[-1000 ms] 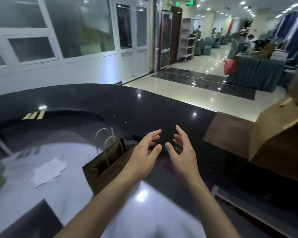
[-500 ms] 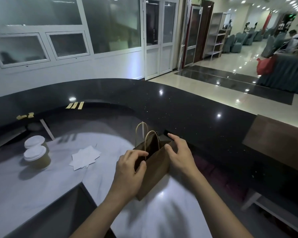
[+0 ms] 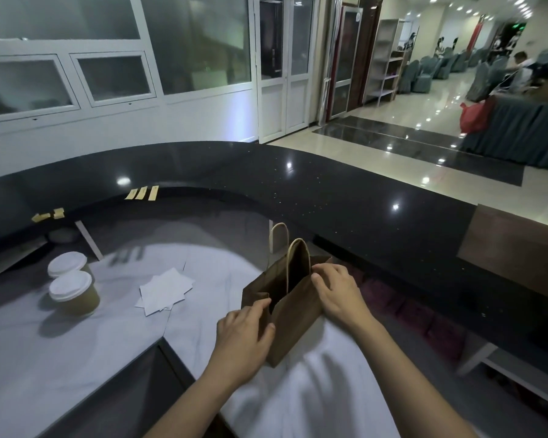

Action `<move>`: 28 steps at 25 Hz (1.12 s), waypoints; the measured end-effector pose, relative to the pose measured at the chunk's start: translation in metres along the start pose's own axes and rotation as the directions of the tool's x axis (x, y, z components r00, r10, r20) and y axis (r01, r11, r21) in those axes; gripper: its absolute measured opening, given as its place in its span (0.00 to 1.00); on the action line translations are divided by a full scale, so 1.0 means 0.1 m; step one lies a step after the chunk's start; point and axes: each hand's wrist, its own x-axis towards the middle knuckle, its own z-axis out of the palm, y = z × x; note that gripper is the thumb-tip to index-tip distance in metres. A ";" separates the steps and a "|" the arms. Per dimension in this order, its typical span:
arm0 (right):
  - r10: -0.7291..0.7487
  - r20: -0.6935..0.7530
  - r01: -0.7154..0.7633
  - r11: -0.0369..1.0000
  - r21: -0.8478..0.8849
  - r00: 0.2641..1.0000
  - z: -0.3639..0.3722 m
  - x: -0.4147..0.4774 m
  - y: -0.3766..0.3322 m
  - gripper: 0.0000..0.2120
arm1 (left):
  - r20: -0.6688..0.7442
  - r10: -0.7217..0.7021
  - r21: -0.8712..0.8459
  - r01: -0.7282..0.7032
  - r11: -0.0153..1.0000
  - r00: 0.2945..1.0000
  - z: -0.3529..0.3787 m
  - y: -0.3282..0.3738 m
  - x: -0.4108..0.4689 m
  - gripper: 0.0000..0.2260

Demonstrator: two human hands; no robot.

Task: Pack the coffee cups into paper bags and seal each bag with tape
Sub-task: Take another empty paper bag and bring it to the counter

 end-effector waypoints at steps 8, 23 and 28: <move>0.014 -0.152 -0.023 0.998 -0.063 0.988 0.04 -0.04 -0.06 0.12 | 0.006 0.125 0.028 -0.125 0.992 0.992 -0.07 -0.09 0.10 0.15; 0.108 0.099 -0.101 0.992 -0.074 0.989 -0.07 0.01 -0.05 0.21 | -0.199 -0.200 0.193 0.238 0.952 0.959 -0.17 -0.15 0.02 0.20; 0.104 0.198 -0.098 0.994 -0.036 0.975 -0.10 -0.14 -0.01 0.31 | -0.001 -0.332 0.080 0.331 0.940 0.943 -0.18 -0.23 -0.11 0.32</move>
